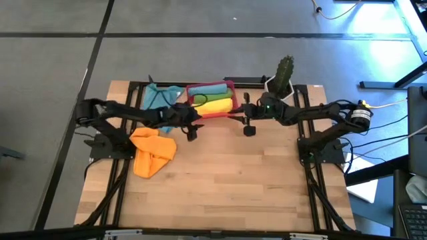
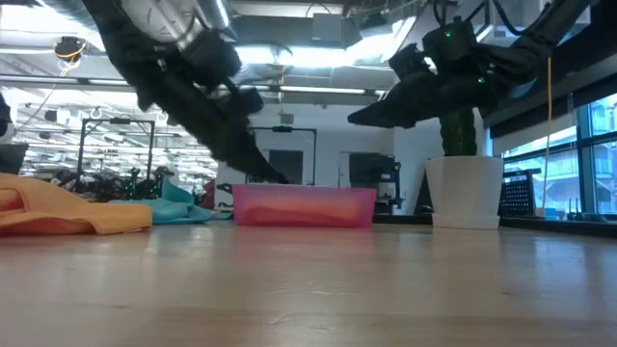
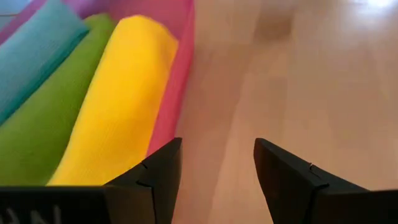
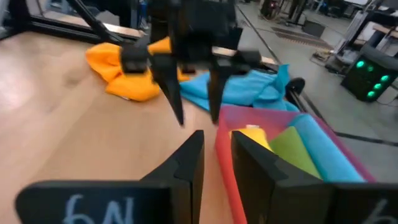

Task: Roll microfiber towels into tight, uniform cylinder then place into a basket
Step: Adjust the red bin, then roll the orange towel

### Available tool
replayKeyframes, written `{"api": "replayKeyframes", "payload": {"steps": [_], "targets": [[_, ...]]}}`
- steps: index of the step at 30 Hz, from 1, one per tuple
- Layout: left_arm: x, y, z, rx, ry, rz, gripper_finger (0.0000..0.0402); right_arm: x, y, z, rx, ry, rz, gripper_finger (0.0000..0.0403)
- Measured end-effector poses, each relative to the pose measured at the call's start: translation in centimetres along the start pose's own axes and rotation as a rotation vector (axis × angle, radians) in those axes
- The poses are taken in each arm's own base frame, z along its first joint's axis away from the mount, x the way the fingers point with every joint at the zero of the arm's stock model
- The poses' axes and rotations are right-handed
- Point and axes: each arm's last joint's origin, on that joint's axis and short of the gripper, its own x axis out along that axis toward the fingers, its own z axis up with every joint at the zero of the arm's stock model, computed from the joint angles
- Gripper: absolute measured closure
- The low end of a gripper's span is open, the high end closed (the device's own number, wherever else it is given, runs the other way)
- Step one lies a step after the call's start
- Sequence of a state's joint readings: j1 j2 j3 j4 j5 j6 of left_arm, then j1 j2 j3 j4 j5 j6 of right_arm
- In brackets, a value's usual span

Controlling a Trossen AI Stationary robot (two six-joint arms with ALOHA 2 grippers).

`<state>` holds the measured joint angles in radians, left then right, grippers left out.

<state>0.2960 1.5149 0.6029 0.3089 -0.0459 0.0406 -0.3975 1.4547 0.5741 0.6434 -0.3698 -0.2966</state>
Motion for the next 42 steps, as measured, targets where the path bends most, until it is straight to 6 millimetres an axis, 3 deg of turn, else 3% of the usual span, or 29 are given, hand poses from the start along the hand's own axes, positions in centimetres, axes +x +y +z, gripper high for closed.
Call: {"api": "replayKeyframes", "payload": {"steps": [10, 21, 29, 35, 38, 42], "targets": [[4.2, 1.2, -0.5, -0.058, 0.021, 0.139, 0.0214, 0.0, 1.3, -0.5, 0.003, 0.008, 0.041, 0.0321], [4.6, 2.0, 1.0, -0.063, -0.017, 0.116, 0.0214, -0.1, 1.4, -0.5, 0.007, 0.008, 0.041, 0.0321], [1.3, -0.6, 3.3, 0.008, -0.045, 0.051, 0.0216, -1.9, 2.0, 2.6, -0.015, -0.096, 0.043, 0.0321], [-2.4, -3.4, 4.3, 0.070, -0.056, 0.101, 0.0216, -3.2, 4.2, 5.0, -0.049, -0.173, 0.114, 0.0321], [-4.4, -5.3, 4.7, 0.103, -0.207, 0.104, 0.0216, -3.5, 6.0, 6.0, -0.077, -0.222, 0.175, 0.0321], [-6.7, -7.6, 3.3, 0.127, -0.447, 0.016, 0.0216, -3.5, 8.5, 6.8, -0.108, -0.246, 0.216, 0.0321]]}}
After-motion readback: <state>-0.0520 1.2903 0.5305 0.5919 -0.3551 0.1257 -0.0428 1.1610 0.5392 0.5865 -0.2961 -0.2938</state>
